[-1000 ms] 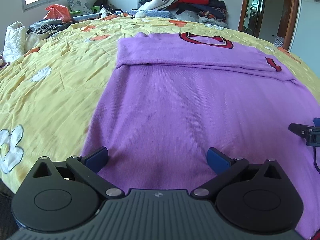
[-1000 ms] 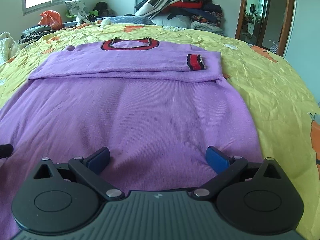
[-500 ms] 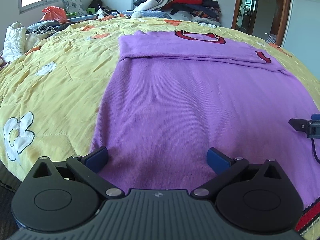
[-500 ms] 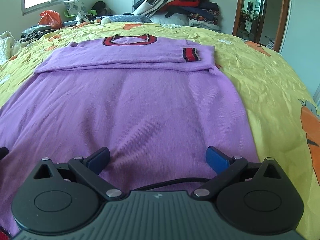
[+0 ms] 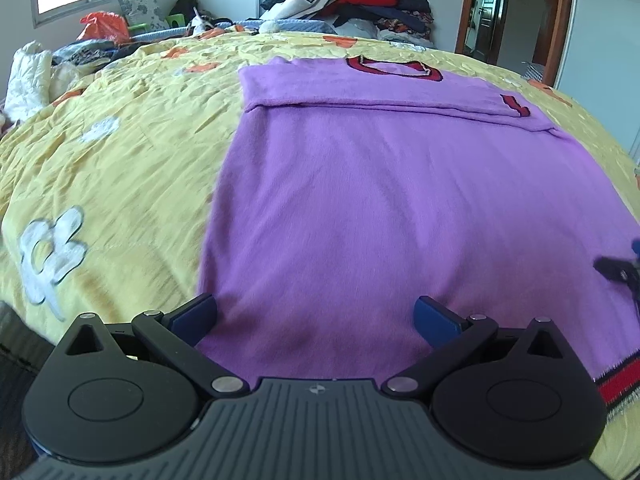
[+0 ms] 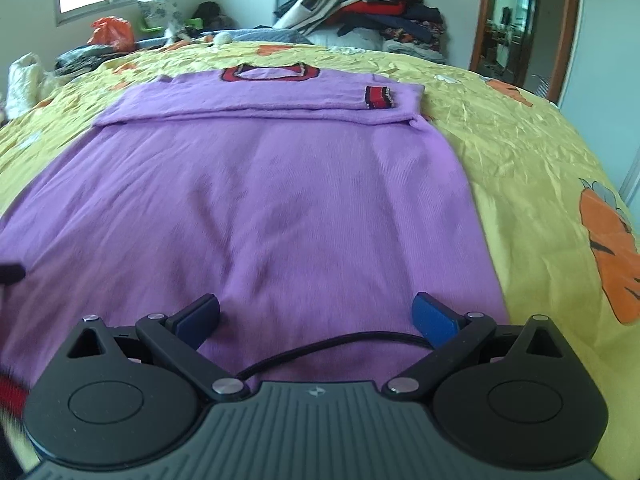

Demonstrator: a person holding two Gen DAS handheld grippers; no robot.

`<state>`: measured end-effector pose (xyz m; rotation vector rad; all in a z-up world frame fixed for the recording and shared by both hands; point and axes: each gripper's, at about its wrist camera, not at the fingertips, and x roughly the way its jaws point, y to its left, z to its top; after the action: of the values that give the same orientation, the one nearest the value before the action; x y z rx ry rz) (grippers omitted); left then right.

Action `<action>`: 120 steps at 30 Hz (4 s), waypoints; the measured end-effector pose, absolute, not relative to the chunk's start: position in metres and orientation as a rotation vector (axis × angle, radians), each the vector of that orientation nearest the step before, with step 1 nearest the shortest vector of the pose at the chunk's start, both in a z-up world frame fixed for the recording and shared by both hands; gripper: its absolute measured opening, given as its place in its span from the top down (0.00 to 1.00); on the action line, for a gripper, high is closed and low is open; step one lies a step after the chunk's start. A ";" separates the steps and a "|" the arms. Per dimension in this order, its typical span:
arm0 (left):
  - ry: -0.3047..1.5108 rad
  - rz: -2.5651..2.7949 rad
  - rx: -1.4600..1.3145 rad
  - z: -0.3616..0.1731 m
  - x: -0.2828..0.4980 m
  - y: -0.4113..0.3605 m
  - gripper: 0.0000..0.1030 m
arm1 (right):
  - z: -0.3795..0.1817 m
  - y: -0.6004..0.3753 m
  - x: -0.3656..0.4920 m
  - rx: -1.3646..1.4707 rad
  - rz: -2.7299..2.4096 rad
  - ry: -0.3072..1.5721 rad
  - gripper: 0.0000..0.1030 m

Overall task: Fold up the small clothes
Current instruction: 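Move both grippers to the red hem band and grasp it with the left gripper, then grasp the hem band with the right gripper while the left gripper holds it, then lift the hem with both grippers and fold it toward the collar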

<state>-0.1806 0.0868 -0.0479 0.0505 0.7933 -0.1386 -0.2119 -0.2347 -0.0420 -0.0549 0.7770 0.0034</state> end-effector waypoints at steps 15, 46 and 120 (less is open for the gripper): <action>0.798 -0.389 -0.287 -0.055 -0.215 0.201 0.00 | -0.011 -0.307 -0.317 -0.131 0.093 0.695 0.00; 0.844 -0.637 -0.639 -0.073 -0.236 0.221 0.95 | -0.008 -0.360 -0.304 0.205 0.261 0.734 0.00; 0.759 -0.576 -0.813 -0.021 0.005 0.217 0.97 | 0.009 -0.406 -0.063 0.513 0.279 0.593 0.95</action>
<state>0.0048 0.2167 -0.0210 -0.8127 0.7595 -0.5760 -0.0628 -0.4057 0.0086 0.5132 0.5927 0.2788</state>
